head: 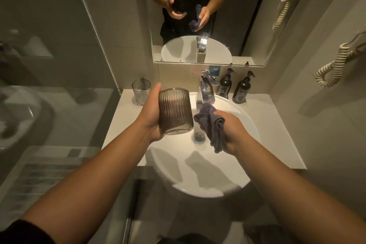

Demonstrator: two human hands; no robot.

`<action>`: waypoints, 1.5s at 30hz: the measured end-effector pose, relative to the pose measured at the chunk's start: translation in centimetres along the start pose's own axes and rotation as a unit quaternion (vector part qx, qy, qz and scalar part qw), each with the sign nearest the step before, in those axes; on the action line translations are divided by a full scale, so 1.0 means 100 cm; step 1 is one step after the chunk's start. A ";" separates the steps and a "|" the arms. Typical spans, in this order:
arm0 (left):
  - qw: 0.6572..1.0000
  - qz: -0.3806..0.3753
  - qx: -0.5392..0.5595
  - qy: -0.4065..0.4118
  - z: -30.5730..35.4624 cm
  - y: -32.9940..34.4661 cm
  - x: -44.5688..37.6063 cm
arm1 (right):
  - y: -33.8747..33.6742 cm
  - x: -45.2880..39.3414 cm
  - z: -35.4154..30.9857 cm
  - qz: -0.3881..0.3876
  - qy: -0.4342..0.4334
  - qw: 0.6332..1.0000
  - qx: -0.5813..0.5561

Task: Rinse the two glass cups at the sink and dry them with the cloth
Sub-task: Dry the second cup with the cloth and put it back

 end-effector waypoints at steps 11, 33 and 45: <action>0.946 0.065 -0.256 0.187 -0.046 -0.041 0.017 | -0.030 0.035 0.074 -0.015 -0.320 0.804 0.501; 0.917 0.136 -0.242 0.287 -0.112 -0.056 0.100 | -0.011 0.093 0.112 -0.123 -0.329 0.824 0.445; 0.827 -0.020 -0.471 0.306 -0.030 -0.065 0.053 | 0.048 0.033 0.013 -0.076 -0.373 0.854 0.356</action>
Point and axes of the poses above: each hand's wrist, its own x-axis away from the middle knuckle, its own y-axis out of the palm, z = x × y, the point moved 2 cm from there along -x, towards the middle knuckle, and after that the axes turned 12 degrees about z, right-handed, at the moved point
